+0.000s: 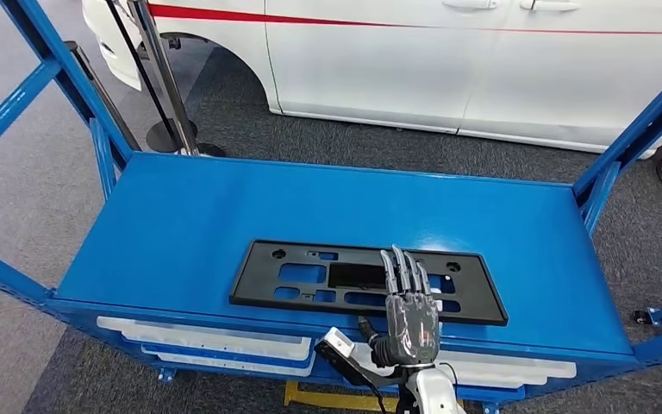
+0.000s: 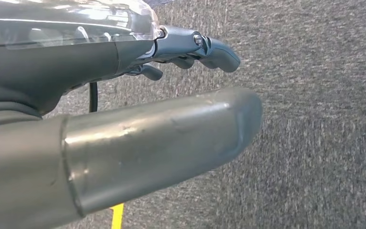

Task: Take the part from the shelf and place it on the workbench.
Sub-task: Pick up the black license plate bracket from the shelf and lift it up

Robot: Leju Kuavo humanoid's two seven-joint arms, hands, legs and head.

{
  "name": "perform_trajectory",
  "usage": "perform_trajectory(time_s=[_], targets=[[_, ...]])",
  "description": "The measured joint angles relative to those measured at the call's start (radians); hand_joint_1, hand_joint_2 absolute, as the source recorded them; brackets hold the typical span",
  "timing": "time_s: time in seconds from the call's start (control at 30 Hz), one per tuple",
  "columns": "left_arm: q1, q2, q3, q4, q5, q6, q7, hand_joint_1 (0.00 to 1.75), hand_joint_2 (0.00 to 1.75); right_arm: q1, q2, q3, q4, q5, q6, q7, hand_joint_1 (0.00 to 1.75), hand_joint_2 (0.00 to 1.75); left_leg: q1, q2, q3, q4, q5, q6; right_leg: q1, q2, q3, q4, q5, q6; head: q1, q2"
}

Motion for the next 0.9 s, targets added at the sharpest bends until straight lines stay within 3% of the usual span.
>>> perform_trajectory(time_s=[0.07, 0.1, 0.13, 0.23, 0.3, 0.43, 0.53, 0.57, 0.6, 0.63, 0.67, 0.7, 0.77, 0.8, 0.9], targets=[[0.001, 0.000, -0.003, 0.000, 0.000, 0.000, 0.000, 0.00, 0.00, 0.000, 0.000, -0.002, 0.005, 0.000, 0.000, 0.000, 0.00, 1.75, -0.001, 0.001, -0.001, 0.001, -0.001, 0.001, -0.002, 0.000, -0.057, 0.118, -0.044, 0.005, 0.000, 0.000], [0.001, 0.000, -0.004, 0.000, 0.000, 0.000, 0.000, 0.00, 0.00, 0.001, 0.000, -0.003, 0.007, 0.000, 0.000, 0.000, 0.00, 1.75, -0.002, 0.001, -0.001, 0.002, -0.001, 0.001, -0.003, 0.000, -0.067, 0.136, -0.040, 0.006, 0.000, 0.000], [0.001, 0.000, -0.005, 0.000, 0.000, 0.000, 0.000, 0.00, 0.00, 0.001, 0.000, -0.003, 0.009, 0.000, 0.000, 0.000, 0.00, 1.75, -0.002, 0.000, 0.000, 0.004, -0.002, 0.001, -0.005, 0.000, -0.057, 0.114, -0.015, 0.006, 0.000, 0.000], [0.000, 0.000, -0.008, 0.002, 0.000, 0.000, 0.000, 0.00, 0.00, -0.001, 0.000, -0.006, 0.010, 0.000, 0.000, 0.000, 0.00, 1.75, -0.004, -0.002, 0.002, 0.013, -0.010, -0.007, -0.004, -0.001, 0.037, -0.080, 0.077, -0.003, 0.000, 0.000], [0.000, 0.000, -0.008, 0.005, 0.000, 0.000, 0.000, 0.00, 0.00, -0.002, 0.000, -0.007, 0.010, 0.000, 0.000, 0.000, 0.00, 1.75, -0.007, -0.003, -0.001, 0.018, -0.014, -0.017, 0.000, 0.001, 0.060, -0.135, 0.087, -0.011, 0.000, 0.000], [-0.001, 0.001, -0.010, 0.007, 0.000, 0.001, 0.000, 0.00, 0.00, -0.003, 0.003, -0.009, 0.010, 0.001, 0.000, -0.001, 0.00, 1.75, -0.003, -0.002, -0.009, 0.037, -0.031, -0.039, -0.002, 0.002, 0.061, -0.146, 0.093, -0.032, -0.001, 0.000], [-0.001, 0.003, -0.012, 0.008, -0.002, 0.001, 0.000, 0.00, 0.00, -0.007, 0.008, -0.010, 0.010, 0.010, 0.006, -0.003, 0.00, 1.75, 0.000, -0.002, -0.084, 0.200, -0.120, -0.052, -0.004, -0.002, 0.061, -0.150, 0.096, -0.043, -0.001, 0.000], [0.000, 0.004, -0.012, 0.008, -0.003, 0.001, 0.000, 0.00, 0.00, -0.009, 0.010, -0.011, 0.011, 0.013, 0.011, -0.004, 0.00, 1.75, 0.000, -0.002, -0.114, 0.262, -0.142, -0.055, -0.004, -0.002, 0.060, -0.148, 0.095, -0.043, -0.001, 0.000], [0.001, 0.005, -0.013, 0.008, -0.003, 0.001, 0.000, 0.00, 0.00, -0.012, 0.012, -0.012, 0.012, 0.016, 0.017, -0.005, 0.00, 1.75, 0.000, -0.002, -0.131, 0.295, -0.146, -0.056, -0.003, -0.002, 0.059, -0.147, 0.095, -0.044, -0.001, 0.000], [0.001, 0.006, -0.013, 0.009, -0.005, 0.001, 0.000, 0.00, 0.00, -0.016, 0.016, -0.013, 0.013, 0.019, 0.023, -0.006, 0.00, 1.75, 0.000, -0.002, -0.130, 0.291, -0.131, -0.056, -0.003, -0.001, 0.059, -0.146, 0.095, -0.044, -0.001, 0.000], [0.001, 0.007, -0.014, 0.009, -0.006, 0.000, -0.001, 0.00, 0.00, -0.021, 0.020, -0.015, 0.014, 0.022, 0.029, -0.009, 0.00, 1.75, 0.000, -0.002, -0.110, 0.247, -0.098, -0.054, -0.003, -0.001, 0.061, -0.145, 0.094, -0.044, -0.001, 0.000], [0.001, 0.007, -0.014, 0.009, -0.008, 0.000, -0.001, 0.00, 0.00, -0.027, 0.025, -0.017, 0.015, 0.023, 0.034, -0.011, 0.00, 1.75, 0.000, -0.002, -0.077, 0.176, -0.059, -0.051, -0.003, 0.000, 0.062, -0.145, 0.093, -0.043, -0.001, 0.000], [-0.002, 0.008, -0.015, 0.010, -0.011, 0.000, -0.002, 0.00, 0.00, -0.039, 0.034, -0.020, 0.015, 0.027, 0.042, -0.015, 0.00, 1.75, -0.004, -0.003, -0.021, 0.054, -0.015, -0.041, 0.000, 0.001, 0.062, -0.143, 0.092, -0.036, 0.000, 0.000], [-0.003, 0.008, -0.016, 0.010, -0.012, -0.001, -0.002, 0.00, 0.00, -0.044, 0.037, -0.020, 0.015, 0.031, 0.047, -0.015, 0.00, 1.75, -0.007, -0.004, -0.009, 0.026, -0.010, -0.037, 0.002, 0.001, 0.060, -0.142, 0.093, -0.032, 0.000, 0.000], [-0.002, 0.009, -0.021, 0.015, -0.014, -0.001, -0.005, 0.00, 0.00, -0.056, 0.042, -0.022, 0.016, 0.055, 0.069, -0.013, 0.00, 1.75, -0.007, -0.004, -0.007, 0.013, -0.006, -0.021, 0.001, 0.002, 0.058, -0.142, 0.094, -0.015, 0.000, 0.000]])
